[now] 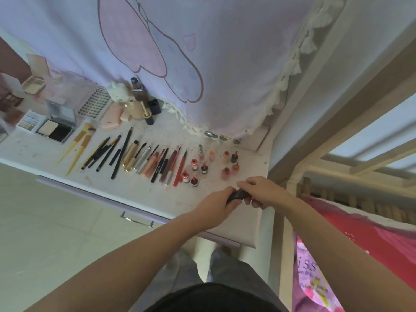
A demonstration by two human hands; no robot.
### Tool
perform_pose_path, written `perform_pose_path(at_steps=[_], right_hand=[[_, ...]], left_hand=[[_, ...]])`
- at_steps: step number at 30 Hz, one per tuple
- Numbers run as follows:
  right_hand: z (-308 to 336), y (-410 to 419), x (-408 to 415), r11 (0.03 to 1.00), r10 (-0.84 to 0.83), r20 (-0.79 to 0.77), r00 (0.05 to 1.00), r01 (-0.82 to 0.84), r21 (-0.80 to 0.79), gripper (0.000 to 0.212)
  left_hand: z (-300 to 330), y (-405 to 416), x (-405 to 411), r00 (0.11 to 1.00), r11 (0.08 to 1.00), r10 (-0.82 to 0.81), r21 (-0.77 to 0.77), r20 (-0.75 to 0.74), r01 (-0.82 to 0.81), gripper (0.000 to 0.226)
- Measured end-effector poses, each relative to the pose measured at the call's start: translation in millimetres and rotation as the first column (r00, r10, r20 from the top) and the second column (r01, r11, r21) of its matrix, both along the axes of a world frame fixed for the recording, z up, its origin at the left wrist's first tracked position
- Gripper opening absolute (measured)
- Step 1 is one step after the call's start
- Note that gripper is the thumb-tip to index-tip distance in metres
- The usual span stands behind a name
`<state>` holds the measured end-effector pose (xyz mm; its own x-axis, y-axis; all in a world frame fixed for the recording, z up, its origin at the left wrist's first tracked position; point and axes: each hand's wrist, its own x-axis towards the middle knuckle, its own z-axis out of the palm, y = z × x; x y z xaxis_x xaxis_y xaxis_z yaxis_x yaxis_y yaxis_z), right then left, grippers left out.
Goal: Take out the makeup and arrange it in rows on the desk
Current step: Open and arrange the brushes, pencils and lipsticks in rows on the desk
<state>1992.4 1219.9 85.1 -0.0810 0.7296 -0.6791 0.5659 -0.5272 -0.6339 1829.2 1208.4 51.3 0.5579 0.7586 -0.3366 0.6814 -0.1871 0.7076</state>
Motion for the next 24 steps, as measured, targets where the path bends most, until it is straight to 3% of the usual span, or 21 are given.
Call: perform_pose_path(at_steps=[4,8,12,15,17,20,22,24], right_hand=[[17,-4,-2,0.998,0.027,-0.245,0.969,-0.040,-0.046,0.034],[18,-4,12,0.997,-0.075,-0.254,0.964,0.070,-0.028,0.030],[20,-7,50,0.944,-0.322,-0.343,0.882,0.326,-0.046,0.025],[13,-10,37,0.973,-0.230,-0.402,0.886,0.219,-0.074,0.014],[3,-12,14,0.992,-0.125,-0.323,0.938,0.128,-0.010,0.017],[-19,-19,-9,0.956,-0.052,-0.047,0.998,0.063,0.286,0.020],[-34,-23,-18,0.911,-0.044,0.084,0.995,0.006,0.413,0.020],[-46,-26,-25,0.899,-0.097,0.124,0.988,0.033,0.438,0.021]], left_hand=[[24,5,-17,0.996,0.996,-0.087,0.024,0.011,0.087,0.024],[30,6,-36,0.994,0.994,-0.103,0.019,-0.022,0.104,0.014],[17,-1,-71,0.995,0.992,0.100,-0.079,0.011,-0.099,0.011],[14,-6,-57,0.966,0.965,0.225,-0.164,0.124,-0.203,0.004],[10,-5,-43,0.964,0.974,0.225,-0.074,0.142,-0.216,0.013],[1,-3,-34,0.939,0.934,0.314,0.132,0.141,-0.332,0.025],[-6,-4,-31,0.901,0.886,0.403,0.176,0.160,-0.428,0.025],[-12,-5,-28,0.878,0.861,0.451,0.182,0.160,-0.475,0.020]])
